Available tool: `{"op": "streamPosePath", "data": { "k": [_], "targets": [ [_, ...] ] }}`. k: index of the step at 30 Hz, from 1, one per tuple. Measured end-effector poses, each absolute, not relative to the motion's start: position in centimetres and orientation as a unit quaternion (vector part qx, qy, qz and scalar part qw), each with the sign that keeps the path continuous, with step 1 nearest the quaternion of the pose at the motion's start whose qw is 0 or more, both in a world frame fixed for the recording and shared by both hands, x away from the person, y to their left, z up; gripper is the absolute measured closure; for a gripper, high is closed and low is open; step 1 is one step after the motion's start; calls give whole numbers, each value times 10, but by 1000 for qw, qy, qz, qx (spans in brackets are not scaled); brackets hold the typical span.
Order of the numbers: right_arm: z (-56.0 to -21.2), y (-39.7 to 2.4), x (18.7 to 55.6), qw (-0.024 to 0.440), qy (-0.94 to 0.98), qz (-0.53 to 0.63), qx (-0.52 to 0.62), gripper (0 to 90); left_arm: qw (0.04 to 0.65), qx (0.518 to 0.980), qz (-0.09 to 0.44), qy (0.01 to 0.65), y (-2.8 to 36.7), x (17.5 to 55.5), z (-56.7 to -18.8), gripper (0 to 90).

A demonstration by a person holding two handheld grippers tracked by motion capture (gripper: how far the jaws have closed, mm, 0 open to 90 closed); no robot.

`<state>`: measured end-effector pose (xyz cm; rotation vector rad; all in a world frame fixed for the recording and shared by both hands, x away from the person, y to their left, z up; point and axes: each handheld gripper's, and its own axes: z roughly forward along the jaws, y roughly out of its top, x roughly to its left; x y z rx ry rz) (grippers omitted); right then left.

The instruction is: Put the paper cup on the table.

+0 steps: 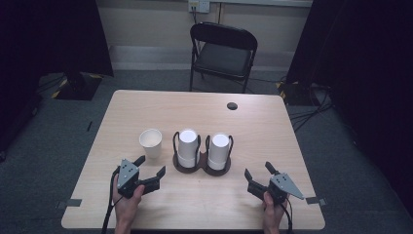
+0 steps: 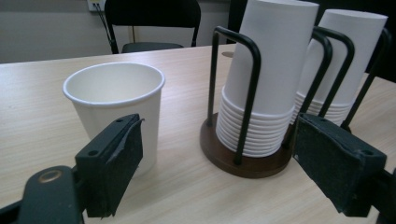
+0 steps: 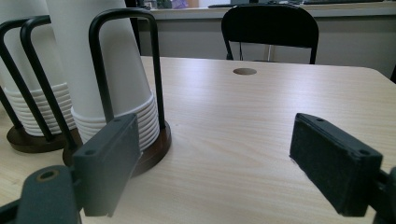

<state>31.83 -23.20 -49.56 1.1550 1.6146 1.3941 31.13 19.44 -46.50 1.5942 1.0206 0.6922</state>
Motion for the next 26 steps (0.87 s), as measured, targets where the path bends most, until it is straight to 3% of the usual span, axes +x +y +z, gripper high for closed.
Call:
{"op": "streamPosePath", "data": {
  "k": [11,26],
  "targets": [
    [-496,-232,318,351,623,538,446,157,530,678,297,414,168,300,-488,168],
    [-495,-231,320,353,624,526,457,158,544,664,302,414,164,298,-496,156]
  ]
}}
